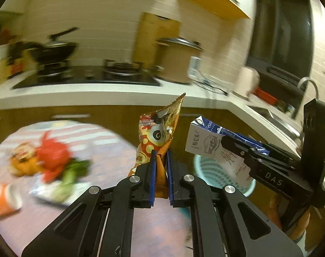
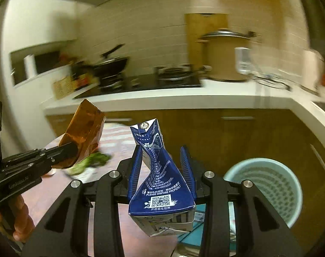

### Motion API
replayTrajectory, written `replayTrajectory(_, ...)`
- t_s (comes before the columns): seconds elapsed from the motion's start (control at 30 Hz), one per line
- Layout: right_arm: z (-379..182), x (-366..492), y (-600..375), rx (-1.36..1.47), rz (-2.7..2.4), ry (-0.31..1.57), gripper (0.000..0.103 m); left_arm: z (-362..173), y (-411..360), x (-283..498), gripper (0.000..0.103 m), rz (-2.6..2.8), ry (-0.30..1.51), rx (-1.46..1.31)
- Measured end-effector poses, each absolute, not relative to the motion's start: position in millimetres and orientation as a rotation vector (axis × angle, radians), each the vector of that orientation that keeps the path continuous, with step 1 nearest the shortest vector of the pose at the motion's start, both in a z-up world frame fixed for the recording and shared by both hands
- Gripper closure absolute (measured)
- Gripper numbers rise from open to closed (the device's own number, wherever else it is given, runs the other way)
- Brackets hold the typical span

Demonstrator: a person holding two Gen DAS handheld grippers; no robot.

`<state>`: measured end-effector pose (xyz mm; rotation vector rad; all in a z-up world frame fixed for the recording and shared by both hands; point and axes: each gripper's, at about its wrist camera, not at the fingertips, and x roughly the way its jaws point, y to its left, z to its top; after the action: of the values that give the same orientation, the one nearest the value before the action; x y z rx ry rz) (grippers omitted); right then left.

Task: Collect trash
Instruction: 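Lift the snack bag and milk carton and carry them toward the wastebasket, then open both grippers over the wastebasket to drop bag and carton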

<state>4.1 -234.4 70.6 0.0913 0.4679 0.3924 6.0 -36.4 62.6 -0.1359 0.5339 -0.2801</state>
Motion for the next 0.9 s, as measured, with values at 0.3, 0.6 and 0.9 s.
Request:
replayTrajectory(0.3,27.9,39.9,-356.5,0.230,0.146,0.545,0.069,39.5,-156.3,65.7,0.096,-0.443,0.608,-0.028)
replayTrajectory(0.6,-48.9,73.4,-429.1,0.333,-0.018,0.743,0.069,-21.2,-227.2,125.7,0.096,-0.574,0.812,-0.041)
replayTrajectory(0.9,-97.0,95.8,-433.9,0.374,-0.027,0.911,0.064,-67.4,-247.3,147.9,0.067,-0.619,0.955,-0.095)
